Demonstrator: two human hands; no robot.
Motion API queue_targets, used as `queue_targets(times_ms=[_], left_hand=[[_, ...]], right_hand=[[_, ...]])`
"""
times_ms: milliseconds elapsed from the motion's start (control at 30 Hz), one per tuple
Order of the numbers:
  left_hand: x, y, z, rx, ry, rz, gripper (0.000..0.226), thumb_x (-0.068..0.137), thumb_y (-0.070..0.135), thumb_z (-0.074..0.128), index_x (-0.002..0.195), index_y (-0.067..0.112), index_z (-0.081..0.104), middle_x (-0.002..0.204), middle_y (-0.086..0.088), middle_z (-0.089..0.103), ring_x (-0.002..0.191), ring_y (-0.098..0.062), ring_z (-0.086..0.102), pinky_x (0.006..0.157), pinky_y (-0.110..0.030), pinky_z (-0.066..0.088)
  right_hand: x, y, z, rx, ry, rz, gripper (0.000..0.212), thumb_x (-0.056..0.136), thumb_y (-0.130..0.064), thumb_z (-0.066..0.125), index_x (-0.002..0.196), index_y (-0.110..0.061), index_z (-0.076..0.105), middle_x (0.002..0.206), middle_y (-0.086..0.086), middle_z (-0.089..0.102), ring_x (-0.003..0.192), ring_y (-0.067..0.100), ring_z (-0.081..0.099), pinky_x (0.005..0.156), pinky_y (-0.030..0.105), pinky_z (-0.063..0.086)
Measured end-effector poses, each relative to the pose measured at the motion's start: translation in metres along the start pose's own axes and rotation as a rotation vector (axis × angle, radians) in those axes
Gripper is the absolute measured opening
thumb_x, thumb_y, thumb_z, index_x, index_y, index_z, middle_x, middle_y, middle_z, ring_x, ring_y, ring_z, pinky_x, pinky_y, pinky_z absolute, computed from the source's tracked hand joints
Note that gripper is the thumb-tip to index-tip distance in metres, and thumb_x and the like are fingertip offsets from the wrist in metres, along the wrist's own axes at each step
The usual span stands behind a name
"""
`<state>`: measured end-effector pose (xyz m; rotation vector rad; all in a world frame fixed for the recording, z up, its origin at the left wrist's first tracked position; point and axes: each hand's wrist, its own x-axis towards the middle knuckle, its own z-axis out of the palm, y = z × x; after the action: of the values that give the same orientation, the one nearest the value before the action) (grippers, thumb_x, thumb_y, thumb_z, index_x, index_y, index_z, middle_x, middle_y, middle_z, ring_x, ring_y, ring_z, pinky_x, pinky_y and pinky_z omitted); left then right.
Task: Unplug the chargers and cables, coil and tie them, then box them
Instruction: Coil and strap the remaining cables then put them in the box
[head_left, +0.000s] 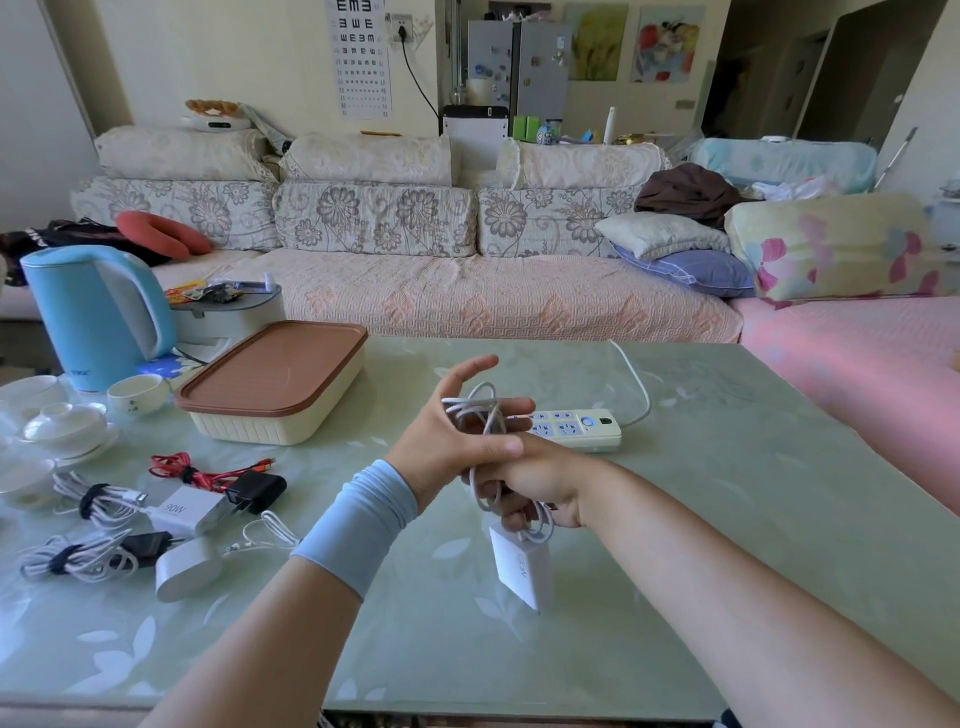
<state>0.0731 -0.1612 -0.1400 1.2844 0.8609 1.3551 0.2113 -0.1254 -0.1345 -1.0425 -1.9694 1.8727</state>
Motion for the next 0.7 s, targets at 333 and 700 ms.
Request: queue_targets(times_ms=[333, 700], left_hand=[[0.008, -0.017, 0.003, -0.019, 0.222, -0.019, 0.063, 0.063, -0.003, 0.080, 0.121, 0.007, 0.055, 0.092, -0.014, 0.067, 0.076, -0.027, 0.061, 0.054, -0.030, 0.048], [0.017, -0.031, 0.023, -0.183, 0.501, -0.301, 0.027, 0.080, 0.015, 0.076, 0.100, -0.001, 0.070, 0.086, -0.014, 0.072, 0.070, -0.023, 0.067, 0.061, -0.029, 0.054]], right_hand=[[-0.001, 0.007, -0.017, 0.261, -0.025, -0.046, 0.033, 0.088, 0.017, 0.035, 0.087, -0.002, 0.061, 0.075, 0.011, 0.063, 0.059, 0.019, 0.052, 0.052, 0.025, 0.037], [0.002, 0.009, -0.010, 0.309, -0.009, -0.104, 0.031, 0.095, 0.003, 0.037, 0.109, -0.002, 0.064, 0.091, 0.015, 0.064, 0.085, 0.023, 0.061, 0.071, 0.030, 0.048]])
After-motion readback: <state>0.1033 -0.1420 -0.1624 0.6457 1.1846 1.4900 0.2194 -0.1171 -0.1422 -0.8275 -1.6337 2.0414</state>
